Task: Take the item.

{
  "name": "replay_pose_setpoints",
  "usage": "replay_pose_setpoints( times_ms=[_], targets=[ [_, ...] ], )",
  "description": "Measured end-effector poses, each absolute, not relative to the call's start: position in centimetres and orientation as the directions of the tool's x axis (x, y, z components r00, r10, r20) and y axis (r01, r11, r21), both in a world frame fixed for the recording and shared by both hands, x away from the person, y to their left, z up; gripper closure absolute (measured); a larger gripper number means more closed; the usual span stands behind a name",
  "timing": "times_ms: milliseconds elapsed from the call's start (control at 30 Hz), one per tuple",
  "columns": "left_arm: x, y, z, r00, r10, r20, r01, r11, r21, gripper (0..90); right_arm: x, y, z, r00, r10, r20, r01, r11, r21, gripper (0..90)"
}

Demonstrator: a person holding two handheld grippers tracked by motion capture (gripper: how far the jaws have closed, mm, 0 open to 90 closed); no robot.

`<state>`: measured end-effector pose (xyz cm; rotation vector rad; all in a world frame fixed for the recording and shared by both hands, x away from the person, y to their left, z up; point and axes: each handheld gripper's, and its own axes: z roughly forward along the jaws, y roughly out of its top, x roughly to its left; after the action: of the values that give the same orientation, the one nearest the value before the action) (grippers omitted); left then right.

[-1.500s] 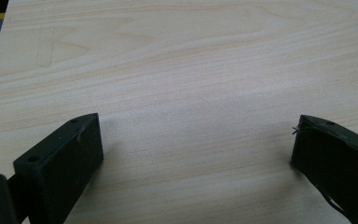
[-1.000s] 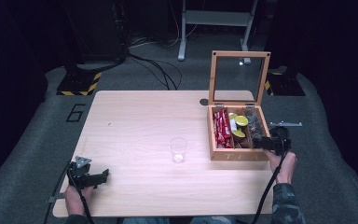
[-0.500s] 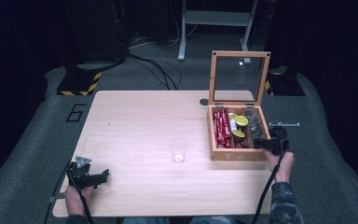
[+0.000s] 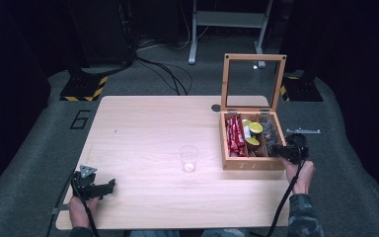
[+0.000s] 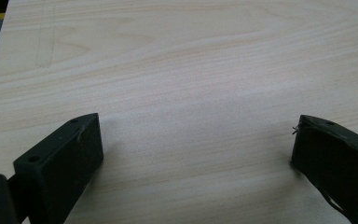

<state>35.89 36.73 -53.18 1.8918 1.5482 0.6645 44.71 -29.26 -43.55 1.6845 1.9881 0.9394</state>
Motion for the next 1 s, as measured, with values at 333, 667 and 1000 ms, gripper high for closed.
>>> replay_pose_setpoints(
  times_ms=[333,667,1000],
  targets=[
    [35.9,36.7,-53.2,0.195,0.981,0.007,0.681,-0.14,0.719,1.9,44.0,-29.1,-42.3,-0.237,0.964,0.122,0.696,0.081,0.714,85.5],
    [35.9,36.7,-53.2,0.198,0.98,0.006,0.683,-0.142,0.716,1.9,43.1,-28.7,-40.3,-0.257,0.961,0.099,0.67,0.103,0.735,85.7],
    [35.9,36.7,-53.2,0.195,0.981,0.008,0.681,-0.141,0.719,2.0,42.5,-27.8,-38.5,-0.291,0.953,0.083,0.642,0.13,0.755,85.7]
  ],
)
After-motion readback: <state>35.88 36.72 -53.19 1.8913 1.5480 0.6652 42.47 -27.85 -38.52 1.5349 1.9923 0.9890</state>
